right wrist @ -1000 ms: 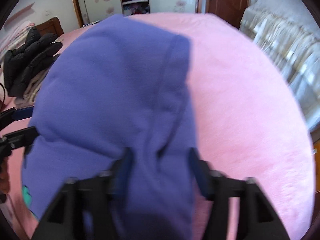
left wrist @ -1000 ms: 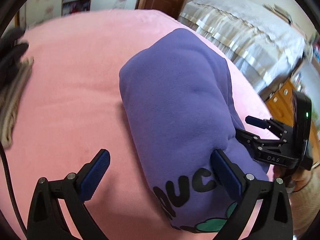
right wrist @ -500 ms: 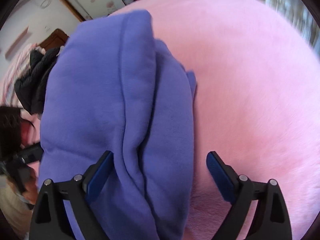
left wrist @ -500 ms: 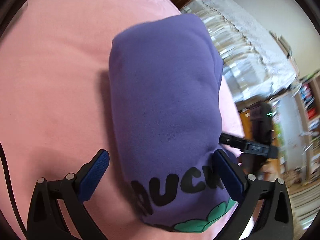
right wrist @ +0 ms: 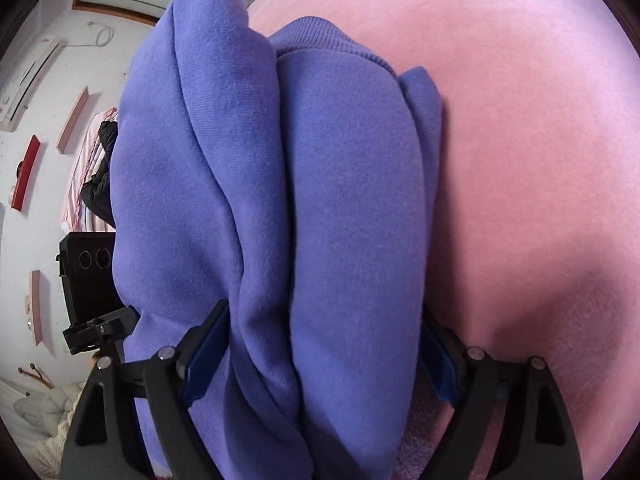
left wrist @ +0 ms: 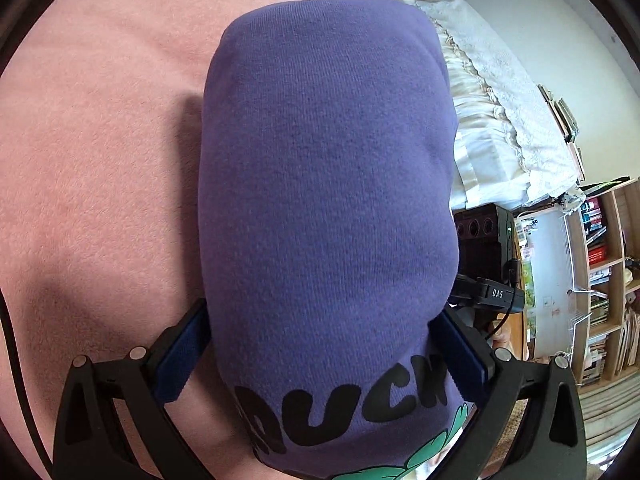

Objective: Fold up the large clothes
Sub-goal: 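Lift the folded hoodie with both grippers and carry it over the black jacket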

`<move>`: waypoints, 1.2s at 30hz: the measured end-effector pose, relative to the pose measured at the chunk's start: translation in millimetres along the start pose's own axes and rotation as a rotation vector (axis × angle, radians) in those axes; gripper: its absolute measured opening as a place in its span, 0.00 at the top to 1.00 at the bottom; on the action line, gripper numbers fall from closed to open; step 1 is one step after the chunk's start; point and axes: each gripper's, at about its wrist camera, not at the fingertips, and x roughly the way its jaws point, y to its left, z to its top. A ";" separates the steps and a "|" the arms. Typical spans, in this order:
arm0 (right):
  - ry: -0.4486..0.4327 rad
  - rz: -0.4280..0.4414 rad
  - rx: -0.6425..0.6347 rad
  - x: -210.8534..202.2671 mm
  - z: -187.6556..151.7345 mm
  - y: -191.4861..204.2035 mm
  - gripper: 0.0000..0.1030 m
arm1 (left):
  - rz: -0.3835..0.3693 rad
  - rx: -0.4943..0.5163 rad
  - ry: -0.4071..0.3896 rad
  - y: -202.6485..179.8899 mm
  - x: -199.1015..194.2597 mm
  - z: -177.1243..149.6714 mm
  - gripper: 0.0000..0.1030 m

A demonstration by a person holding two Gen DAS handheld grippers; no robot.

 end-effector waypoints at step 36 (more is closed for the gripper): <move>-0.092 -0.005 -0.032 -18.1 -22.2 22.3 0.54 | 0.150 0.103 -0.058 -44.2 -47.9 -29.9 0.17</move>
